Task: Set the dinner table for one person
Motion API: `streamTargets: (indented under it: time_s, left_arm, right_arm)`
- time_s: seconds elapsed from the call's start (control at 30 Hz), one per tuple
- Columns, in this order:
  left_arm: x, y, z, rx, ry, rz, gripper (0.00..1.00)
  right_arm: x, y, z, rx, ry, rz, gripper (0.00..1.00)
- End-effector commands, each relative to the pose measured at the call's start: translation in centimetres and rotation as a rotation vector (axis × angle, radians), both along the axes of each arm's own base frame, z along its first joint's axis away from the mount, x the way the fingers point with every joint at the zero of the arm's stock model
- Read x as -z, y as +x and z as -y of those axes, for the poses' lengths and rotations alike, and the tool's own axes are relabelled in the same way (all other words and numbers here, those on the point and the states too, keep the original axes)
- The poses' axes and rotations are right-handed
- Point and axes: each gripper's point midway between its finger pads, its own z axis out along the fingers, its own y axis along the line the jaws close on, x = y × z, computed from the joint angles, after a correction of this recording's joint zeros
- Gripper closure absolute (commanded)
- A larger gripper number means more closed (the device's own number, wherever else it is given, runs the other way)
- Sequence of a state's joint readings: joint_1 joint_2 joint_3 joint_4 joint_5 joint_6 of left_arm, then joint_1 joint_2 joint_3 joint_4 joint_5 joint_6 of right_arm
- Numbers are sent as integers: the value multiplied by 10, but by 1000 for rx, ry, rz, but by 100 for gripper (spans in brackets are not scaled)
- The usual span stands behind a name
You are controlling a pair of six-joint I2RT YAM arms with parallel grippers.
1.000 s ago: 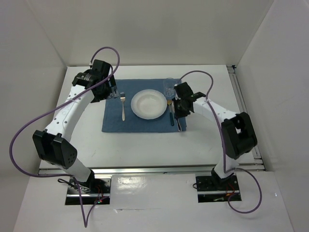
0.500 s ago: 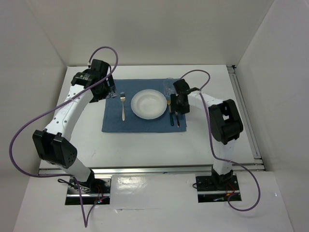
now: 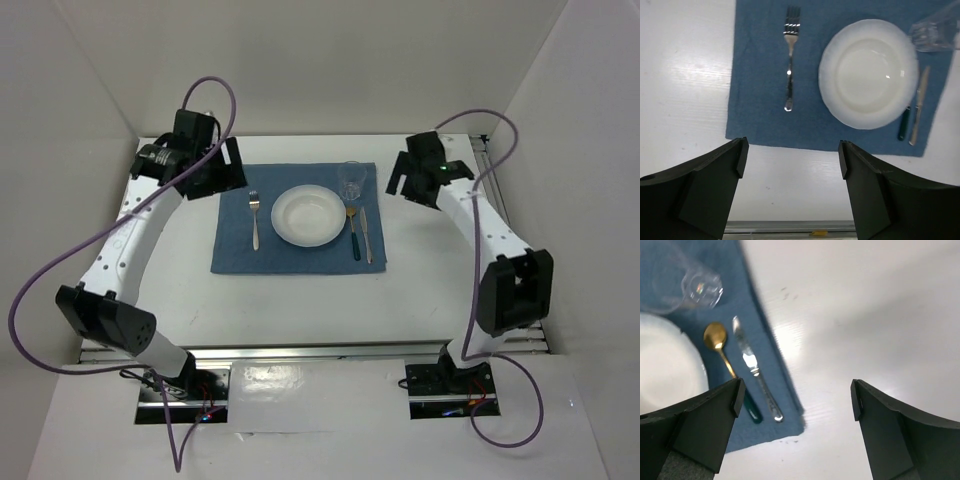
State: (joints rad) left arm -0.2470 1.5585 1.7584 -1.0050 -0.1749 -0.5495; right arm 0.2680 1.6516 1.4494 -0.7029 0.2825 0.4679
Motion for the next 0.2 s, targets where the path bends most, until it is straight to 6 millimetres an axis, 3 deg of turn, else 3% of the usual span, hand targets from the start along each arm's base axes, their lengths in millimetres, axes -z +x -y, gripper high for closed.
streamTargets:
  time_s: [0.0,0.07,0.13,0.17]
  left_arm:
    - [-61,-14,22,126,-96,169,8]
    - [-71,-17,24,136,-111,200,8]
    - [-80,-16,26,144,-124,235,8]
    - [-79,-19,25,144,-124,235,7]
  right_arm:
    - [-30,-31,40,159,-29,25,0]
    - [-30,-42,47,173,-27,32,0]
    - [-42,-46,56,191,11,82,0]
    - [-37,-52,56,176,9,68,0]
